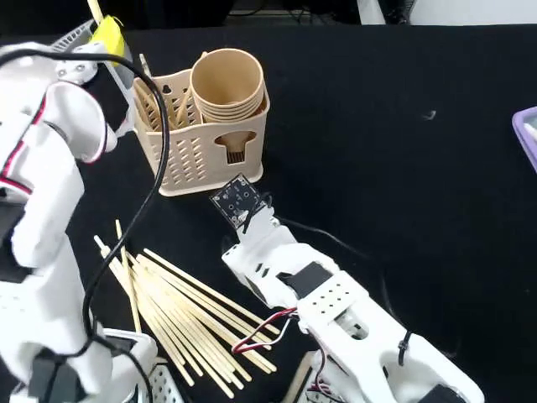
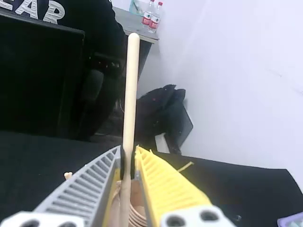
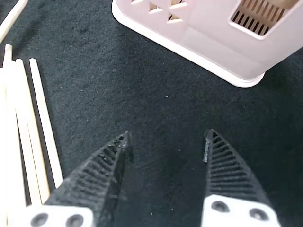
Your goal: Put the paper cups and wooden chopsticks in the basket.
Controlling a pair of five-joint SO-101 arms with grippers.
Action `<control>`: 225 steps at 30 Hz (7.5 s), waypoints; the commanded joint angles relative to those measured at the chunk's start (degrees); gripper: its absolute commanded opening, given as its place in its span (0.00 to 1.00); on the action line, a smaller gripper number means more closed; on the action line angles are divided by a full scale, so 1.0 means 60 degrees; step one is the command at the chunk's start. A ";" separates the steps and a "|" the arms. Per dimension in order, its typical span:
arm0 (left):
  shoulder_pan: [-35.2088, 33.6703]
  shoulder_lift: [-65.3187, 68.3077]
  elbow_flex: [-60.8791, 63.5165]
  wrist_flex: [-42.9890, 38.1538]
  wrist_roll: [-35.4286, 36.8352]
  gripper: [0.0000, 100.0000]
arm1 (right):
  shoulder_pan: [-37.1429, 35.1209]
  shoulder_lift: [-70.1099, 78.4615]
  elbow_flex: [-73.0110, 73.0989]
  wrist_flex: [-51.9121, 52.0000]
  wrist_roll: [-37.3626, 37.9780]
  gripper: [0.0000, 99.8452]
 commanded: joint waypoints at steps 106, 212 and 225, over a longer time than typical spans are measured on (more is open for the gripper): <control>-0.6952 -0.5758 1.9084 -0.9172 -0.0908 0.13 | -0.2711 0.4242 -0.3612 0.2725 0.1026 0.04; -0.6190 -0.5758 1.9802 -0.9509 -0.0996 0.12 | 0.0352 0.3407 -0.9179 -0.1875 -0.0879 0.16; -0.6190 -0.5758 1.9802 -0.9509 -0.0996 0.13 | -0.3136 -0.2527 -0.1238 0.2007 -0.0967 0.16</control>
